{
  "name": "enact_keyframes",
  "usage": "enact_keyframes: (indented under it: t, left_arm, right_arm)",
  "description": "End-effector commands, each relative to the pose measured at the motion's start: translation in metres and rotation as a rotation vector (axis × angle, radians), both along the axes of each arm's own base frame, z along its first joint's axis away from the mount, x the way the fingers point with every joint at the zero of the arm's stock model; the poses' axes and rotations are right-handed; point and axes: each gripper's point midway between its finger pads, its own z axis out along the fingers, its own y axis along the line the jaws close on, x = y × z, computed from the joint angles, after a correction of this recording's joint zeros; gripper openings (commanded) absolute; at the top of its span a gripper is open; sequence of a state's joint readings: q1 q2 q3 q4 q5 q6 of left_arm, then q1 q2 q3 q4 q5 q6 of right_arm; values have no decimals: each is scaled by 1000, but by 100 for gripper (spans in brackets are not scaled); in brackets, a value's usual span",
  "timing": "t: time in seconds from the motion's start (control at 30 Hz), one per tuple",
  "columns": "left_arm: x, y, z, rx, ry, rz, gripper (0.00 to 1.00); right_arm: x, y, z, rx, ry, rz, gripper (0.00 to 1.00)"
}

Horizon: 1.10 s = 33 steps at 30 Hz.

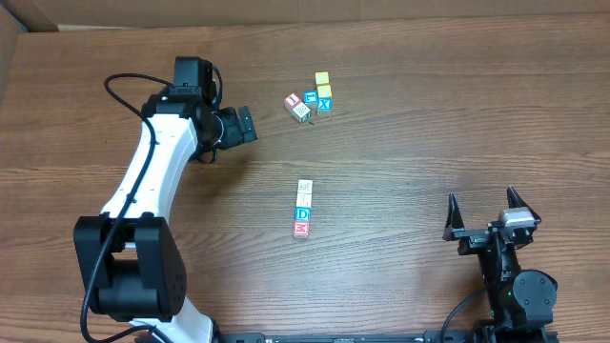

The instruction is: Flip 4 blocks

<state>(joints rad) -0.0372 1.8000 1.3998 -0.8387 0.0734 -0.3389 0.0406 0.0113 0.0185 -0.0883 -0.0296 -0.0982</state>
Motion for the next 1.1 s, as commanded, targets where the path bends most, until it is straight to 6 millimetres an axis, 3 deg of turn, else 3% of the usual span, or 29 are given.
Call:
enact_keyframes:
  t: [0.0,0.27,0.4,0.47,0.63,0.87,0.93,1.07]
  left_arm:
    - [3,3,5,1,-15,18,100]
    - [3,1,5,8,-15,13,100]
    - [3,-2,20,6,-54,6,100]
    - [2,-2,38,4,-100,7,100]
    - [-8,-2,106,-5,-273,7,100]
    - [-45,3,203,-6,-541,17,100]
    - [-58,7,225,12,-606,28,100]
    - [-80,14,248,42,-676,42,100]
  right_arm:
    - [0,0,-2,-3,-5,4,100]
    - [0,0,-2,-3,-5,4,100]
    - [0,0,-2,-3,-5,4,100]
    - [0,0,-2,-3,-5,4,100]
    - [0,0,-2,-3,-5,4,100]
    - [0,0,-2,-3,-5,4,100]
    - [0,0,-2,-3,-5,4,100]
    - [0,0,-2,-3,-5,4,100]
